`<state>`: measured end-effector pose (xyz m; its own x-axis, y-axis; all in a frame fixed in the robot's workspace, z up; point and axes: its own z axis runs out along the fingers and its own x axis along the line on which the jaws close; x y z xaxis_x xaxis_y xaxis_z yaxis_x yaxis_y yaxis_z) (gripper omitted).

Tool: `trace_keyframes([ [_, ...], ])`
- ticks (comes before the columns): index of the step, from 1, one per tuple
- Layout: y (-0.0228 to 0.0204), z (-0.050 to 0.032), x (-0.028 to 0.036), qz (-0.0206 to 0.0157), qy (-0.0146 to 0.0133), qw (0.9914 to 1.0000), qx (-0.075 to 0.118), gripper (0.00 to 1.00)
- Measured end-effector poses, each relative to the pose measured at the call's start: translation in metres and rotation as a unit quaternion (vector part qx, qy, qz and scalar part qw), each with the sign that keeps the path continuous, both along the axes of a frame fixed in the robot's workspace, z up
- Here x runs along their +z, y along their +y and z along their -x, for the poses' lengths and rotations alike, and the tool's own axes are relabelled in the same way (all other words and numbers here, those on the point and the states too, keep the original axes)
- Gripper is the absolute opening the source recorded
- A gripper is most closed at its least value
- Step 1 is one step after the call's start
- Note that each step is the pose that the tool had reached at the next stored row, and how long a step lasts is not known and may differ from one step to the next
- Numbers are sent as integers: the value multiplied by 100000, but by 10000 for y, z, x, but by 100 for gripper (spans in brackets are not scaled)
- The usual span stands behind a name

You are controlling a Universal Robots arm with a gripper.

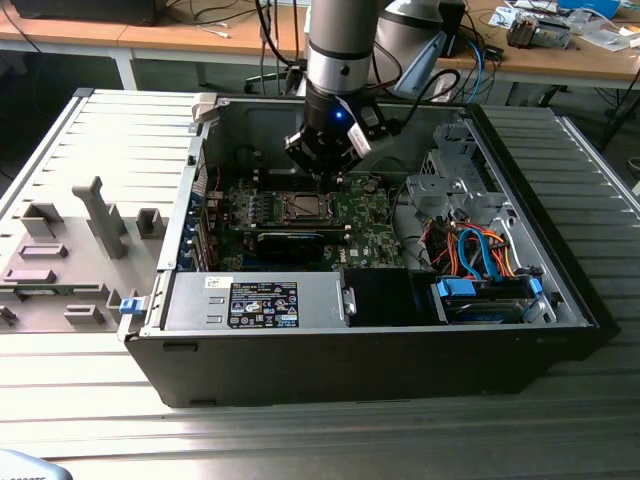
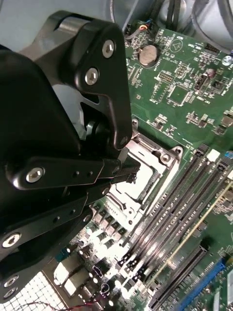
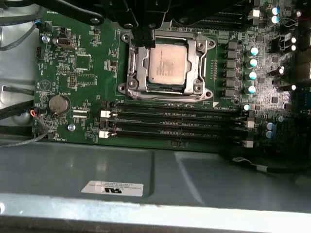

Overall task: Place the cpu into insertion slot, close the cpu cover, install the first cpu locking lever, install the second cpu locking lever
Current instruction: 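Install the second cpu locking lever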

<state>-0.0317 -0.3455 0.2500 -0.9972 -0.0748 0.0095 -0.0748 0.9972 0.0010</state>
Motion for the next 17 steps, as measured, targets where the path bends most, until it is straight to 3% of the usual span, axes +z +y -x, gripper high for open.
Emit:
trace_keyframes([
  [1, -2, 0, 0, -550, 1, 99998, -3, 11],
  [2, -3, 0, 0, -1377, 2, 99991, -8, 11],
  [3, -3, 0, 0, -3032, 2, 99954, -6, 11],
  [5, -4, 0, 0, -6437, 3, 99793, -3, 11],
  [8, -7, 0, 0, -8818, 0, 99610, -2, 11],
  [12, -49, 0, 0, -8963, 0, 99598, -3, 11],
  [17, -163, 0, 0, -8959, 3, 99598, -8, 11],
])
